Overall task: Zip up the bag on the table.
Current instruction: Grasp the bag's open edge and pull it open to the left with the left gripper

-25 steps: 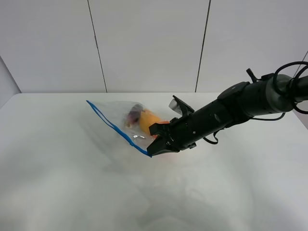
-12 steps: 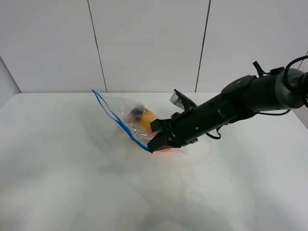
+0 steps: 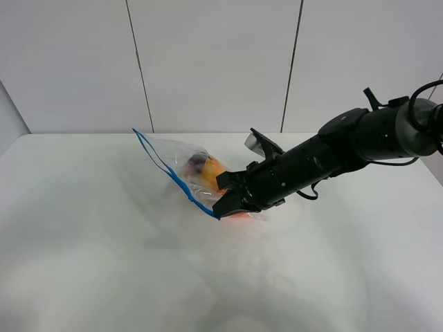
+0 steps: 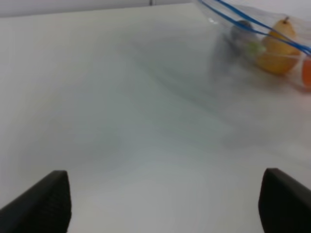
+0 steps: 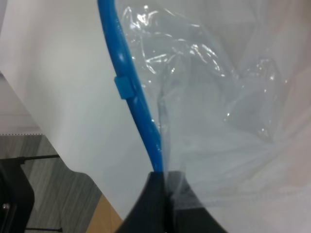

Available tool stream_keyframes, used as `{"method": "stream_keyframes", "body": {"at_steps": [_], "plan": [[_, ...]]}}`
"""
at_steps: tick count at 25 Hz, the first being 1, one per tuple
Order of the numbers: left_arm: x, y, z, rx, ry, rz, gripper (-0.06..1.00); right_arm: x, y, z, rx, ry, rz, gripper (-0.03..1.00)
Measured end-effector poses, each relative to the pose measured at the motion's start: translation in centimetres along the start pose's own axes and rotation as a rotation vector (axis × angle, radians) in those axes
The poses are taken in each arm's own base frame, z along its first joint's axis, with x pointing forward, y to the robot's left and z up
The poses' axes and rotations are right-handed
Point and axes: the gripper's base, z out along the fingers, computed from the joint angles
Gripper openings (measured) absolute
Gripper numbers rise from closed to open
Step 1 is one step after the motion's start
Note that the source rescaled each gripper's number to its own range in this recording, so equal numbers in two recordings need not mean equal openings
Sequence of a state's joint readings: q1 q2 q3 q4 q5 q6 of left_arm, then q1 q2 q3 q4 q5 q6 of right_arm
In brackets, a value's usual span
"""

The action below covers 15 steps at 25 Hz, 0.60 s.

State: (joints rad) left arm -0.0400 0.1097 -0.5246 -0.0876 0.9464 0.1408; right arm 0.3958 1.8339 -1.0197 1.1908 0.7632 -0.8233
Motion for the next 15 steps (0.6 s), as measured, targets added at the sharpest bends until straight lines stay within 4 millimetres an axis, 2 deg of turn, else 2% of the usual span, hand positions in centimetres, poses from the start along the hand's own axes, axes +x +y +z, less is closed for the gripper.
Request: {"method": "stream_keyframes", "body": {"at_steps": [15], "plan": [[-5.2, 0.0, 7.6, 0.118, 0.099, 0.014, 1.00, 0.0, 0.0, 0.0, 0.001, -0.001, -0.008, 0.00]]}}
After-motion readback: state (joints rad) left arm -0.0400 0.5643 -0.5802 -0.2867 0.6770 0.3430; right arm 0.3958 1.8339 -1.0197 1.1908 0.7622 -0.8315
